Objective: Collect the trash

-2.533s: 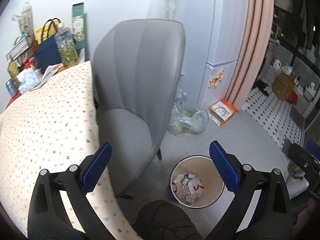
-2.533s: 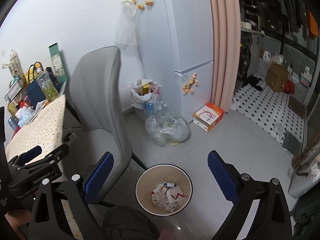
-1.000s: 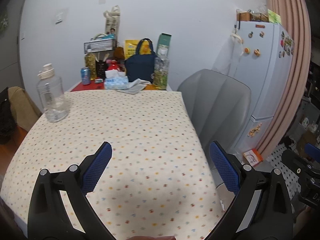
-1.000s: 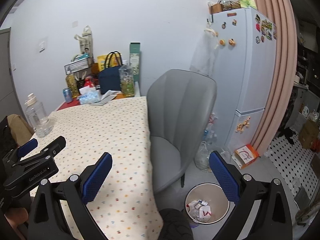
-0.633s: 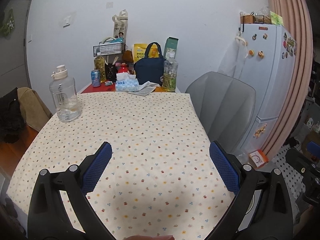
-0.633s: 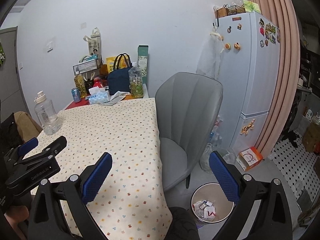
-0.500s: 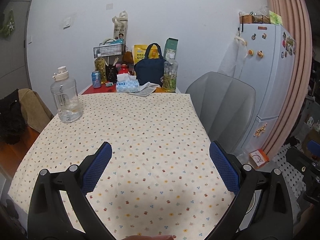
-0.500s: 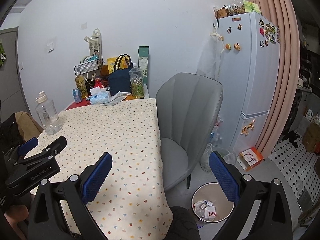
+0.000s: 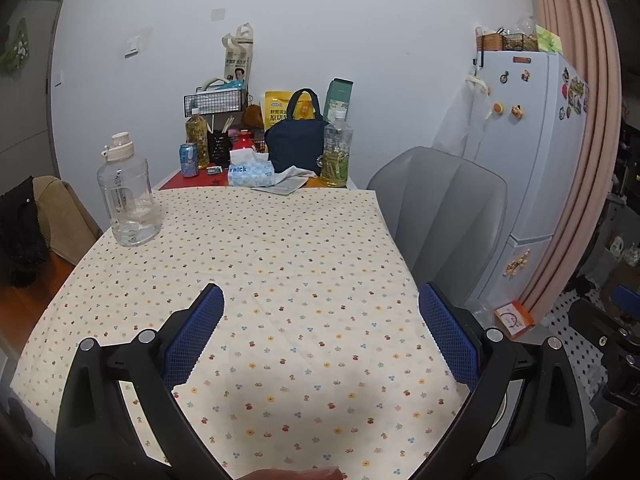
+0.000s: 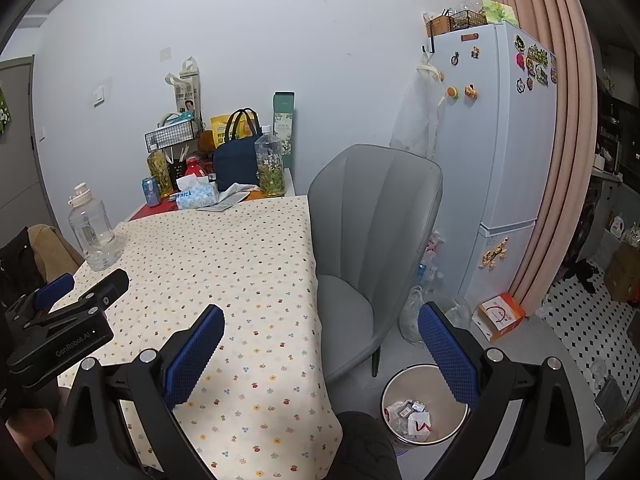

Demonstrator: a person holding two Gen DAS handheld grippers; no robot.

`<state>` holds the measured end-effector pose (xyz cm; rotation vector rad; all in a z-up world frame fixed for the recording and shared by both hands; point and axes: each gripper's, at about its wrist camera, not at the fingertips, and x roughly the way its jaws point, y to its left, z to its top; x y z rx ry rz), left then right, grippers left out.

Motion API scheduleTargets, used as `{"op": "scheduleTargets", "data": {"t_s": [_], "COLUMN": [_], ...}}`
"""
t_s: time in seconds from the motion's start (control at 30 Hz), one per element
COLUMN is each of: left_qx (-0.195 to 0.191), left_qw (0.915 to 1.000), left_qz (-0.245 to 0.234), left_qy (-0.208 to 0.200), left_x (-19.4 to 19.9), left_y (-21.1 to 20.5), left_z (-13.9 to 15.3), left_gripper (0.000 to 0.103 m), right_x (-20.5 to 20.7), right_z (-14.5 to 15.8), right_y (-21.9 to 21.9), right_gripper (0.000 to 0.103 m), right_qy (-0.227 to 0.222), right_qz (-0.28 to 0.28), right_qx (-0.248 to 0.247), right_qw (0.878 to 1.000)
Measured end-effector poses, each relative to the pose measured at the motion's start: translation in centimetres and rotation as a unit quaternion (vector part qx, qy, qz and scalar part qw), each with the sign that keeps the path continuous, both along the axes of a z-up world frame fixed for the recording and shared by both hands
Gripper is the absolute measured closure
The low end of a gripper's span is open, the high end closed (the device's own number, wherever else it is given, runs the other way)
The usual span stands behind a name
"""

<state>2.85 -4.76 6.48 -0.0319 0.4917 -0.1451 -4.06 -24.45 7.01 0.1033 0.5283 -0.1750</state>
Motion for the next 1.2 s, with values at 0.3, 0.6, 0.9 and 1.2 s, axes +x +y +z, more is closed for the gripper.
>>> {"op": "scheduleTargets", "data": {"t_s": [0.3,0.6,0.9,1.2], "left_qx": [0.000,0.001,-0.001,-0.004], "left_qw": [1.0000,1.0000,1.0000,1.0000], "left_qz": [0.001,-0.004,-0.002,-0.002], "left_qy": [0.000,0.003,0.004,0.005], "left_x": [0.05,0.28,0.49,0.31], "left_y": [-0.04,-0.28,-0.10,0.22], "left_z": [-0.19,-0.58,-0.86,-0.89], "left_gripper": [0.006,0.006,0.006,0.006], "right_x": [0.32,0.45,0.68,0.85], "right_z": [-0.30,-0.35,-0.62,-0.84], "right_y": [0.02,-0.31,-0.26,-0.01], "right_gripper": [0.008,0.008,0.008,0.008], "right_qy": [0.001,0.001,0.004,0.007], "right_qz": [0.000,-0.006,-0.004,-0.001], "right_qx": [0.004,0.004,0.003,0.002], "right_qw": [1.000,1.000,1.000,1.000]}}
